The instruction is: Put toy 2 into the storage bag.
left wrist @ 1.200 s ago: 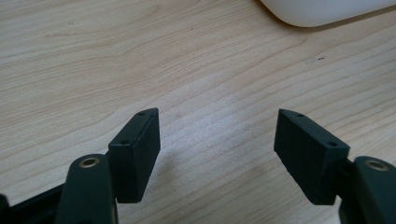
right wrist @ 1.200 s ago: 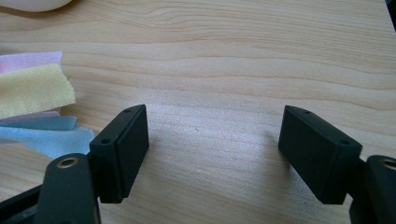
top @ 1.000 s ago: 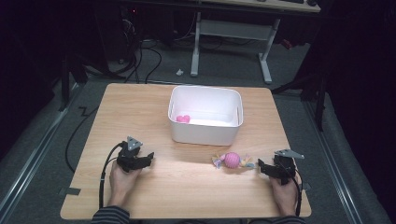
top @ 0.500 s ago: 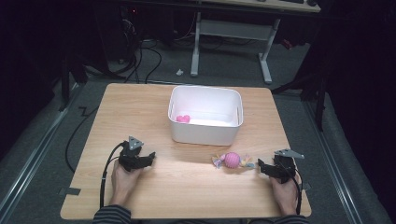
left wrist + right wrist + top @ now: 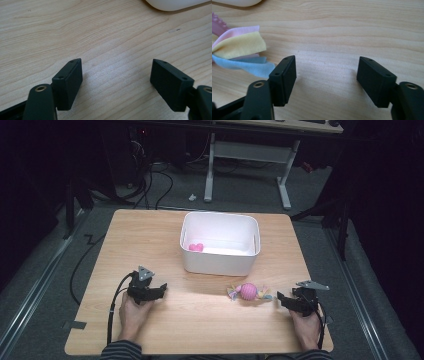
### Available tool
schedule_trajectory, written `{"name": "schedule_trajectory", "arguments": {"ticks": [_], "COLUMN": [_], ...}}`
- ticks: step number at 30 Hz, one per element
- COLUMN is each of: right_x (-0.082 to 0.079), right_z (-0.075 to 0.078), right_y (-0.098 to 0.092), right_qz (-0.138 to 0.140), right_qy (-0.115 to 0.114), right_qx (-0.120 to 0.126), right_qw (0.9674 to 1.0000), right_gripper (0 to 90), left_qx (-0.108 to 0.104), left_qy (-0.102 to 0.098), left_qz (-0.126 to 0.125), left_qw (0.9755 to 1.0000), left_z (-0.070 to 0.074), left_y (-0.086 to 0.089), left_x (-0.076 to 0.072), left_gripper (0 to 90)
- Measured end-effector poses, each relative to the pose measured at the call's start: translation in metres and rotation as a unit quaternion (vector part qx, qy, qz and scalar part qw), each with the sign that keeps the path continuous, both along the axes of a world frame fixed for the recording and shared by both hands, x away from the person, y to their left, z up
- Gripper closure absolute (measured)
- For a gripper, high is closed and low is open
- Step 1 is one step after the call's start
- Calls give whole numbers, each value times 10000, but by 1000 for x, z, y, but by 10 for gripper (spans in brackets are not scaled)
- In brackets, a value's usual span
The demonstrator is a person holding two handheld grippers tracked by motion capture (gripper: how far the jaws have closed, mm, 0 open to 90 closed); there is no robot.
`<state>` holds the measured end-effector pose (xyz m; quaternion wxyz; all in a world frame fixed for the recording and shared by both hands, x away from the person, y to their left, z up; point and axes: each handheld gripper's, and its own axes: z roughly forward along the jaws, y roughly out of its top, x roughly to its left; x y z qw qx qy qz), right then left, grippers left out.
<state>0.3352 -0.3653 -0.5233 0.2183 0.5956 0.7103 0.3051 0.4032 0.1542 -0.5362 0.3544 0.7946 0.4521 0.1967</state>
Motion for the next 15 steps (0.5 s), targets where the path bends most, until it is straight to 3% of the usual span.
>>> {"name": "schedule_trajectory", "arguments": {"ticks": [4,8,15], "right_x": [-6,-18,-35], "right_z": [3,9,15], "right_y": [0,2,12], "right_qz": [-5,78,256], "right_qy": [53,-75,-266], "right_qx": [51,175,-18], "right_qw": [10000,9998,9993], "right_gripper": [351,350,349], "left_qx": [6,7,7], "left_qy": [4,6,7], "left_qz": [-10,-23,-22], "left_qw": [10000,10000,10000], "left_z": [0,0,0], "left_y": [0,0,0], "left_x": [0,0,0], "left_gripper": [256,250,250]}}
